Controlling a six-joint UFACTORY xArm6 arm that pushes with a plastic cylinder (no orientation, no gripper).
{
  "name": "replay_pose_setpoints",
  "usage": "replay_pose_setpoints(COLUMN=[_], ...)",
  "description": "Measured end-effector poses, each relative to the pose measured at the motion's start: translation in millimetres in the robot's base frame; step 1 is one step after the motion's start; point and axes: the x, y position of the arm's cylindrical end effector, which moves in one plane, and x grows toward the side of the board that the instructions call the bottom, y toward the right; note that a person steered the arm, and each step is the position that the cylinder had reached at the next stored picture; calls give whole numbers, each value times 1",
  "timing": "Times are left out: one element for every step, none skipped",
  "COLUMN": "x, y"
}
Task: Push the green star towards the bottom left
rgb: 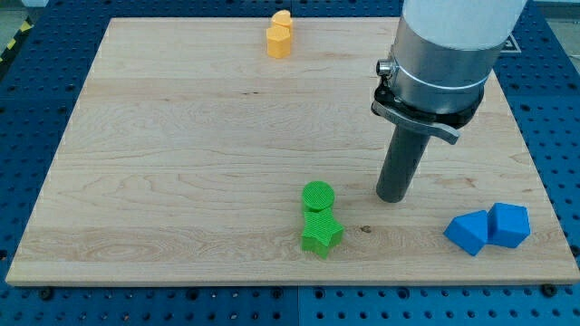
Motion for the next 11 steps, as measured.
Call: replay_pose_setpoints(x=[0, 0, 0, 9, 28, 44, 53, 70, 72, 71, 65], y=[0, 0, 0, -1, -6, -15, -25, -46, -50, -49, -44])
